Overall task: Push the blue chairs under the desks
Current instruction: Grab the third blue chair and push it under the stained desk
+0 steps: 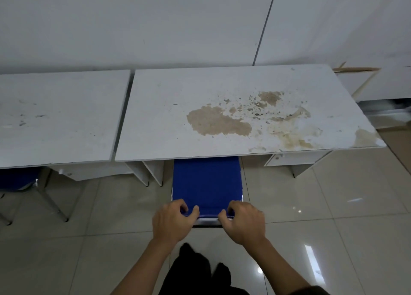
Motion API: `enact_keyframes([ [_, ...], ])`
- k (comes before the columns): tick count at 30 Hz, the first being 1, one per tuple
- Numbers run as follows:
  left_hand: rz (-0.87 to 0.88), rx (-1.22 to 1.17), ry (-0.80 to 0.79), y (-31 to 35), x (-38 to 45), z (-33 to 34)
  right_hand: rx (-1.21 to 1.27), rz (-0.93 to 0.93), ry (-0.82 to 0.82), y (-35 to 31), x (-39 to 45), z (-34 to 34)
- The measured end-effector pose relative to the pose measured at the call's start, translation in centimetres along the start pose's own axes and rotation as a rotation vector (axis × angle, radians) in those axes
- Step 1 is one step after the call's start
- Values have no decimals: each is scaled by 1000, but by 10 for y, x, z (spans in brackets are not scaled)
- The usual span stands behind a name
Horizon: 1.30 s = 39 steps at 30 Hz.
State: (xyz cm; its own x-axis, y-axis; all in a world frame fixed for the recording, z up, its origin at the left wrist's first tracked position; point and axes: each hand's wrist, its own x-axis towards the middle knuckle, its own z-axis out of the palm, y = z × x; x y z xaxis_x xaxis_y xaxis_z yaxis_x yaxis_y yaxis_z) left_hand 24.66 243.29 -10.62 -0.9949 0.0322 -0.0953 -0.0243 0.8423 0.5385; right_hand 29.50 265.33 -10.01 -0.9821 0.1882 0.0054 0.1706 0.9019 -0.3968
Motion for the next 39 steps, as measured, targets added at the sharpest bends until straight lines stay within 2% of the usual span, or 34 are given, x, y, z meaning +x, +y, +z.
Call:
enact_keyframes([
  [20,16,23,16,24,162,0,-15,-12,-11,5,173,9],
  [28,113,-11,32,22,179,9,-12,-11,22,10,189,10],
  [34,62,84,-56,31,183,5,-14,16,-114,12,197,6],
  [39,-60,156,-342,43,194,-10,-28,18,-372,6,210,-6],
])
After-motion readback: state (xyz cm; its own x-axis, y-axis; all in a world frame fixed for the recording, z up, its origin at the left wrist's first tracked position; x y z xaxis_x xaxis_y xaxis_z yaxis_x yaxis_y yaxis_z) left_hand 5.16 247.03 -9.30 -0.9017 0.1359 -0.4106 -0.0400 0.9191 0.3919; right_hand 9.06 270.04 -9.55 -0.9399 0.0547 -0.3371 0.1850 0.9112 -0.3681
